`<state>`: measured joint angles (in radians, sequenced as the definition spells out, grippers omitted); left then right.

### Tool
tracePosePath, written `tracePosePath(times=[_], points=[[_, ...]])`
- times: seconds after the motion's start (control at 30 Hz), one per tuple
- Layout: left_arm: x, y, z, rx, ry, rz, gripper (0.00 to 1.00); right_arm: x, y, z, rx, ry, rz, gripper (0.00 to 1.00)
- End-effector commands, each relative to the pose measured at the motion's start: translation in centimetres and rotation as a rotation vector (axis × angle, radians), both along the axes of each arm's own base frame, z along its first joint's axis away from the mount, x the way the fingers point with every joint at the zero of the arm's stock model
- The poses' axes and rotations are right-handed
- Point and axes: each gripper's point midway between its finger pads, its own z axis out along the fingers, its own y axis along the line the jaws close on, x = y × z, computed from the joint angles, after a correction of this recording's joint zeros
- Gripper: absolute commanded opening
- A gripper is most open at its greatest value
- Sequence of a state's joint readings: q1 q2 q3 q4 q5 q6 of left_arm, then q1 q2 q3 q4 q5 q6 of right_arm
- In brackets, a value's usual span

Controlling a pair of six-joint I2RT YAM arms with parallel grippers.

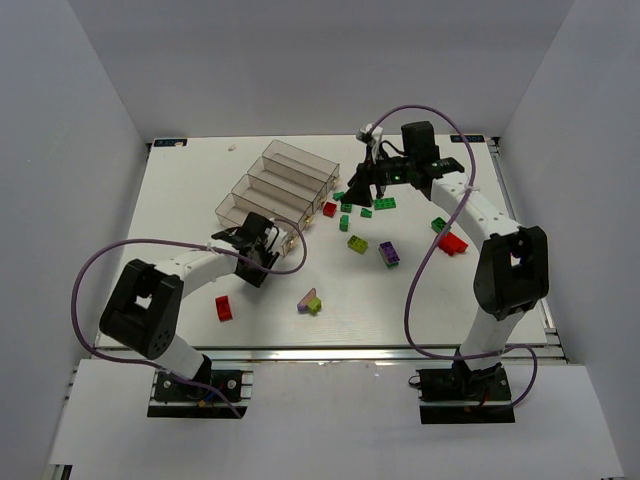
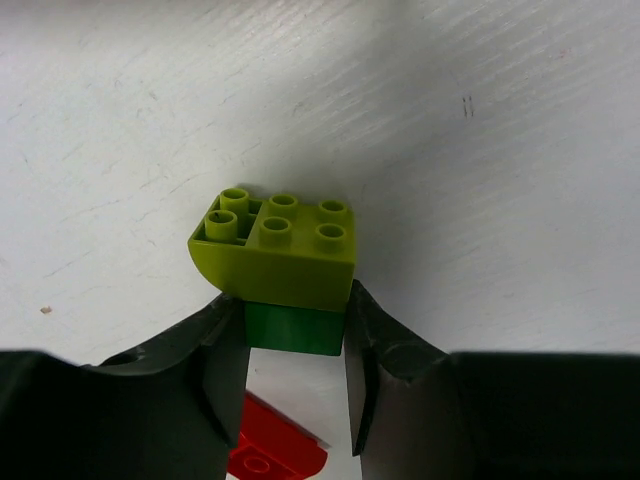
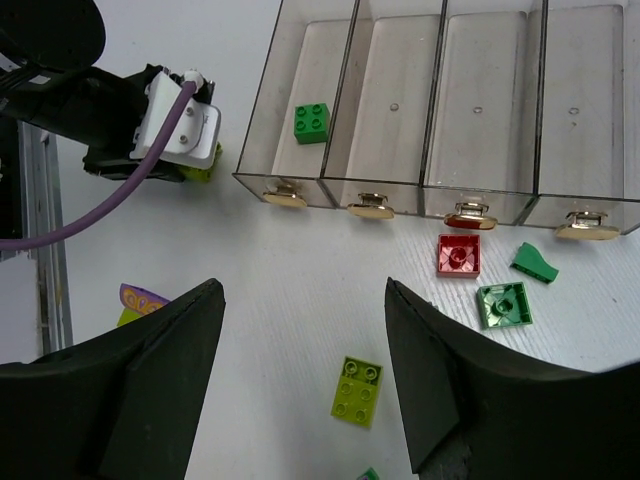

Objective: Sort the legos into containers by color

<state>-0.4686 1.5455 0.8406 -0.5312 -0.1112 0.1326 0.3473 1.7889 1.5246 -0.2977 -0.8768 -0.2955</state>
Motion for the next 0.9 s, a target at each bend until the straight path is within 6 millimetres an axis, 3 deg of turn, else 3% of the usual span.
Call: tracePosePath(times=[0.0, 0.13, 0.17, 0.23, 0.27, 0.33, 0.37, 0.4, 0.43, 0.63, 0.87], points=[[1.7, -1.2, 3.5, -0.080, -0.095, 0.038, 0.13, -1.8, 0.1, 1.6, 0.013, -0.011, 0.041, 0.71], [2.5, -4.4, 10.7, -0.356, -0.261, 0.079, 0.10, -4.4, 1.5, 0.2, -0.045, 0.105, 0.057, 0.70], [2.4, -6.0, 12.4, -0.459, -0.290, 0.040, 0.10, -4.9, 1.7, -0.2, -0.053, 0.151, 0.051, 0.70], [1.3, -7.2, 13.5, -0.574, -0.308, 0.030, 0.10, -6.3, 2.7, -0.6, -0.067, 0.309, 0.012, 0.69], [1.3, -7.9, 16.2, -0.662, -0.391, 0.001, 0.10, -6.9, 3.1, -0.6, -0.069, 0.372, 0.005, 0.69], [0.3, -9.3, 17.6, -0.805, -0.432, -0.031, 0.10, -8.3, 4.4, 0.0, -0.051, 0.514, 0.006, 0.69], [-0.3, -9.4, 18.9, -0.861, -0.473, -0.047, 0.10, -8.7, 5.0, 0.3, -0.043, 0.550, 0.014, 0.78], [-0.6, -9.6, 19.2, -0.895, -0.484, -0.048, 0.10, -8.8, 5.5, 0.8, -0.039, 0.541, 0.029, 0.89], [-1.1, -9.5, 18.4, -0.919, -0.468, -0.027, 0.10, -8.1, 6.6, 1.6, -0.038, 0.557, -0.009, 0.89], [-1.3, -9.7, 18.9, -0.951, -0.486, -0.018, 0.10, -8.2, 9.5, 4.5, 0.056, 0.702, 0.030, 0.89], [-0.4, -10.2, 19.7, -0.957, -0.513, -0.034, 0.10, -10.7, 11.7, 2.7, 0.001, 0.782, 0.035, 0.89]])
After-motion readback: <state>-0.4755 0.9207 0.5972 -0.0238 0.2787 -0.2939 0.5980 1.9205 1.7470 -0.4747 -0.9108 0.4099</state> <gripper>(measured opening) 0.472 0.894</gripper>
